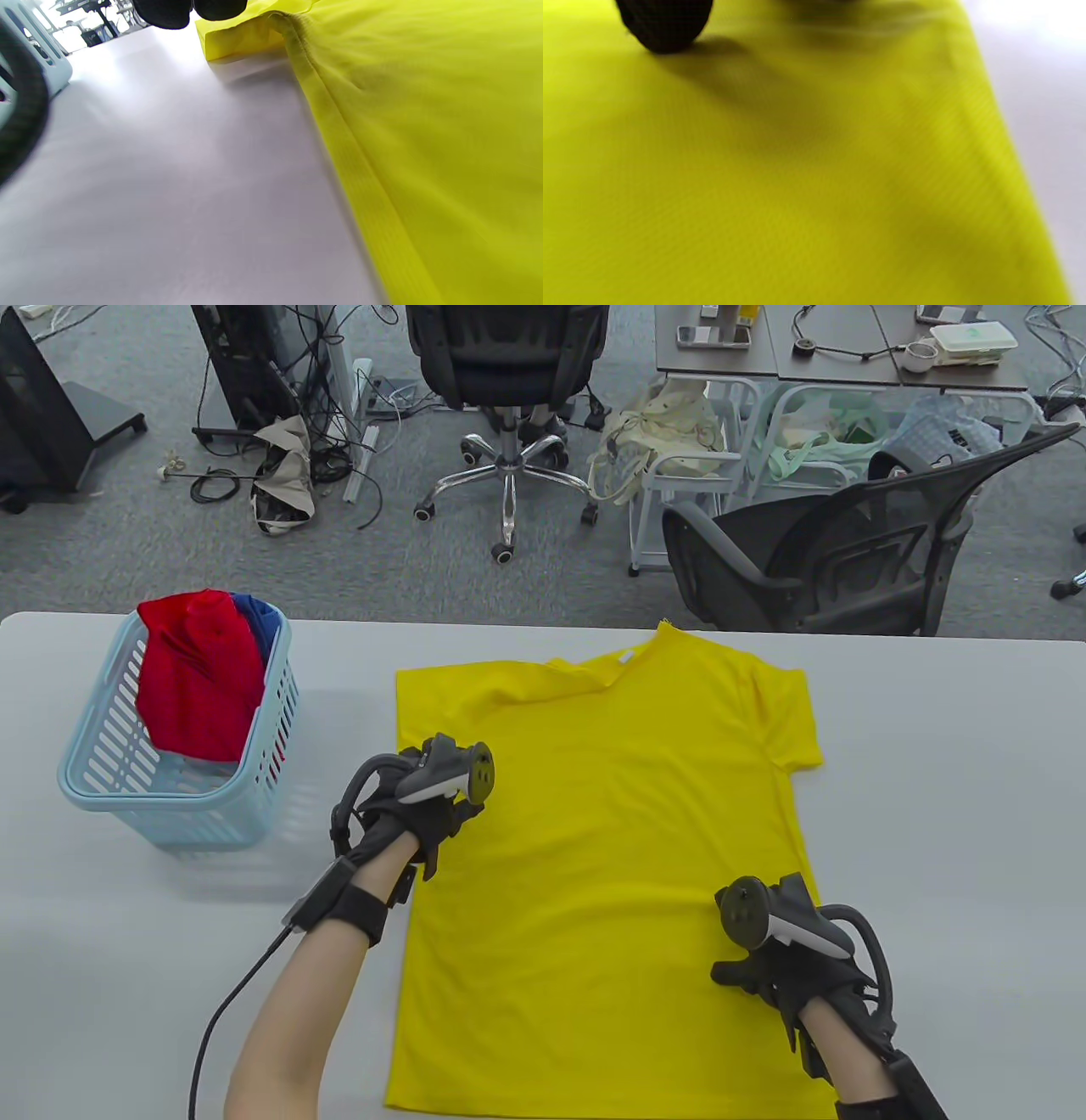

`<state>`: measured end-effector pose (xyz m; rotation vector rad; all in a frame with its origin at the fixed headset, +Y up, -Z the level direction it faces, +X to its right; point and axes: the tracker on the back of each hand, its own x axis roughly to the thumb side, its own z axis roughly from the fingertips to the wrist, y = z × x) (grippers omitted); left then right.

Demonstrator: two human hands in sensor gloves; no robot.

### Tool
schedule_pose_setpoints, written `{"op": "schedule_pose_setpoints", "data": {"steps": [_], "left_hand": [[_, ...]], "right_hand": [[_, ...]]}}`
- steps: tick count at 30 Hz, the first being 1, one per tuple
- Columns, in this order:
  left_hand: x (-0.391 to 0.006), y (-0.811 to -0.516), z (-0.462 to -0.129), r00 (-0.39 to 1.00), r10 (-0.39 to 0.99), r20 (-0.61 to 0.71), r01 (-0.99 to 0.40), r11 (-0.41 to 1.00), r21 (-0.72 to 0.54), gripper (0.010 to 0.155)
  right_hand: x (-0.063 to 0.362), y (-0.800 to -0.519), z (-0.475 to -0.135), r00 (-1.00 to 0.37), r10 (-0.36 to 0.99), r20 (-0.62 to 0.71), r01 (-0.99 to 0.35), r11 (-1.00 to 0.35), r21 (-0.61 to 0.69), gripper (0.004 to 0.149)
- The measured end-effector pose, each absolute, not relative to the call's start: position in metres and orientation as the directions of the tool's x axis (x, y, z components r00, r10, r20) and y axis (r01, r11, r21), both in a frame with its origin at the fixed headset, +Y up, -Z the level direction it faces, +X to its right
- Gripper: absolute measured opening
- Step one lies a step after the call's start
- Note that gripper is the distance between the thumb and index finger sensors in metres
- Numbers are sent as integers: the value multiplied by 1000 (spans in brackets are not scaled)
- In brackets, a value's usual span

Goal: Roll t-shirt into tight roll

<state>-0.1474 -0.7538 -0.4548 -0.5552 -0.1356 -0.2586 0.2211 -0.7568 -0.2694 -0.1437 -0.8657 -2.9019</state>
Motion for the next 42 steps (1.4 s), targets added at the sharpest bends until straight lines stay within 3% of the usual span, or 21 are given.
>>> {"op": "schedule_pose_setpoints", "data": {"steps": [3, 5, 8, 11, 14, 15, 16, 17, 19, 24, 29, 33, 37, 42], "left_hand": [[-133, -758, -477, 954, -230, 193, 298, 801, -519, 77], [-120, -760, -489, 943, -245, 225, 328, 797, -508, 78], [-103, -762, -506, 942, -188, 278, 309, 810, -498, 78], [-100, -774, -527, 963, -147, 226, 249, 806, -537, 78], [-128, -783, -541, 967, -252, 23, 220, 789, -573, 74], [-136, -783, -543, 963, -264, -45, 191, 796, -575, 79], [-150, -782, -544, 955, -250, -161, 115, 810, -575, 85], [-161, -783, -541, 962, -150, -228, -9, 816, -578, 85], [-170, -782, -538, 970, -33, -240, -113, 817, -566, 83], [-169, -766, -516, 981, -180, -70, 129, 880, -457, 83], [-157, -762, -470, 975, -145, 168, 211, 835, -508, 84], [-155, -765, -436, 877, -371, 306, 475, 769, -428, 85], [-152, -772, -426, 928, -235, 288, 357, 780, -513, 86], [-154, -793, -442, 937, -220, 271, 342, 737, -583, 89]], "right_hand": [[225, -745, -271, -995, -72, 64, 93, -878, 470, 73], [226, -753, -276, -998, -35, 48, 54, -873, 484, 83], [224, -774, -281, -996, 14, 90, 40, -823, 567, 85], [228, -770, -281, -997, 23, 76, 23, -827, 562, 88], [231, -771, -279, -996, 56, 66, -8, -819, 573, 89], [231, -771, -279, -996, 54, 68, -6, -819, 573, 89], [231, -771, -279, -996, 48, 72, 1, -820, 572, 89], [230, -771, -280, -996, 44, 76, 7, -821, 571, 90], [229, -770, -280, -996, 35, 83, 19, -821, 570, 90], [229, -770, -281, -996, 30, 86, 25, -819, 573, 90], [227, -768, -283, -995, 30, 100, 35, -809, 586, 91], [224, -748, -301, -997, 56, 46, -21, -835, 550, 80], [217, -746, -329, -1000, 19, -4, -18, -833, 552, 78], [225, -766, -363, -995, -71, -70, 10, -768, 640, 80]]}}
